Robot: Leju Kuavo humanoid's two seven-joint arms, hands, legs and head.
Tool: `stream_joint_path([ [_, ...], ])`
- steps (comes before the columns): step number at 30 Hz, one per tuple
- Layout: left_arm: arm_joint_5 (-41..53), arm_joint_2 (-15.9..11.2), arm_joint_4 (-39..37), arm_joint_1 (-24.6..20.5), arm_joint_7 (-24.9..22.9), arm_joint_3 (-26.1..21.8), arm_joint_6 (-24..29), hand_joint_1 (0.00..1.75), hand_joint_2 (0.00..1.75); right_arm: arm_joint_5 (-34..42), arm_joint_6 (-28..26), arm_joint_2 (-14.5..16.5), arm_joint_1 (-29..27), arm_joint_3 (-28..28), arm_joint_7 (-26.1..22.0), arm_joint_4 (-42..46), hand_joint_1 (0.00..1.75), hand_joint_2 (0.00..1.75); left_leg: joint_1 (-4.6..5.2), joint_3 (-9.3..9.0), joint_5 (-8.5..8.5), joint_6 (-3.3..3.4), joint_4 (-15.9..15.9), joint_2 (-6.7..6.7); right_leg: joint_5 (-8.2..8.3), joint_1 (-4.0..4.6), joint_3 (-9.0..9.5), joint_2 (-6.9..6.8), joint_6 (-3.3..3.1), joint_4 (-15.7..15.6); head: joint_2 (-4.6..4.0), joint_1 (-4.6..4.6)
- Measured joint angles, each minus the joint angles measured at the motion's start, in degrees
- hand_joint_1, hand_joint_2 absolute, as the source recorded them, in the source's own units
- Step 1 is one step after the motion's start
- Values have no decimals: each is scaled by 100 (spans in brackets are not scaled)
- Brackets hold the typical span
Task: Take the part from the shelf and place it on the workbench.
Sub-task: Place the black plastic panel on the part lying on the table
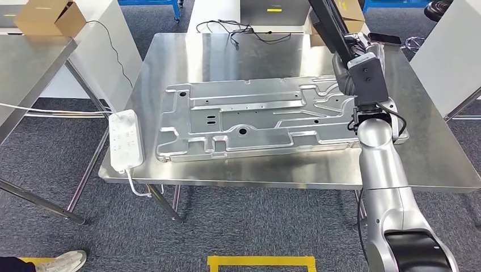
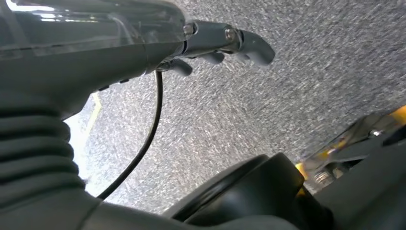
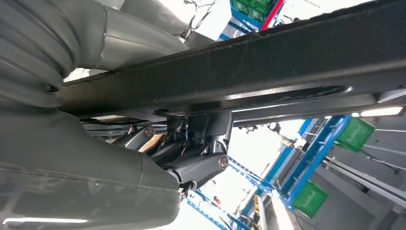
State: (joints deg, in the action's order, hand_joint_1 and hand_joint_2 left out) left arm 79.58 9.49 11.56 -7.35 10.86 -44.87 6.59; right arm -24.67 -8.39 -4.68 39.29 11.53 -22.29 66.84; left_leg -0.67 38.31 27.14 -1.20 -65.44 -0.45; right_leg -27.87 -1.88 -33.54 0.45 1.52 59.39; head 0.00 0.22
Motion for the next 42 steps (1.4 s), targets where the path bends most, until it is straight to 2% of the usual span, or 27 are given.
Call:
stream_joint_path([
  [1, -1, 1, 0, 0, 8, 0, -1, 0, 175, -1, -3, -1, 2, -3, -3, 0, 175, 175, 2, -120, -88, 7, 276, -1, -17, 9, 15, 3, 30, 3, 0, -9],
  [2, -1, 2, 0, 2, 14, 0, -3, 0, 175, -4, -5, -2, 0, -7, -5, 0, 175, 175, 4, -181, -105, 6, 425, -4, -30, 20, 17, 6, 45, 7, 0, -10],
  [6, 5, 7, 0, 14, 20, 2, -14, 0, 175, -49, -13, 4, -27, -7, -9, 0, 175, 175, 11, -193, -80, 2, 488, -45, -21, 28, 39, -8, 38, -42, 0, 24],
  [10, 22, 7, 0, 14, 28, 9, -46, 0, 175, -331, -155, 19, -29, 13, 67, -2, 175, 175, 18, -190, -69, 21, 486, -55, -1, 28, 70, -15, 68, -104, 0, 76],
  [12, 26, 7, 0, 14, 27, 13, -51, 0, 175, -720, -337, 21, -28, 59, 155, -11, 175, 175, 23, -189, -65, 28, 484, -53, 3, 28, 71, -15, 80, -113, 0, 96],
  [18, 37, 7, 0, 8, 11, 45, -58, 0, 175, -2523, -971, 10, -13, 554, 614, -191, 175, 175, 25, -195, -64, 35, 485, -37, 4, 33, 64, -10, 120, -116, 0, 104],
  [27, 44, 14, 0, 6, -5, 97, -62, 0, 175, -3910, -1312, -9, 49, 1225, 947, -729, 175, 175, 3, -205, -71, 33, 502, -35, 4, 69, 62, -9, 120, -109, 0, 92],
  [33, 56, 22, 0, 6, -6, 140, -62, 0, 175, -4184, -1318, 32, 53, 1570, 917, -1125, 175, 175, -10, -205, -71, 32, 506, -35, 2, 68, 62, -9, 117, -108, 0, 92],
  [42, 84, 50, 0, -1, 83, 179, -21, 0, 175, -4378, -1339, 369, -17, 2069, 821, -1859, 175, 175, -11, -205, -71, 32, 506, -32, 1, 67, 60, -7, 116, -108, 0, 92],
])
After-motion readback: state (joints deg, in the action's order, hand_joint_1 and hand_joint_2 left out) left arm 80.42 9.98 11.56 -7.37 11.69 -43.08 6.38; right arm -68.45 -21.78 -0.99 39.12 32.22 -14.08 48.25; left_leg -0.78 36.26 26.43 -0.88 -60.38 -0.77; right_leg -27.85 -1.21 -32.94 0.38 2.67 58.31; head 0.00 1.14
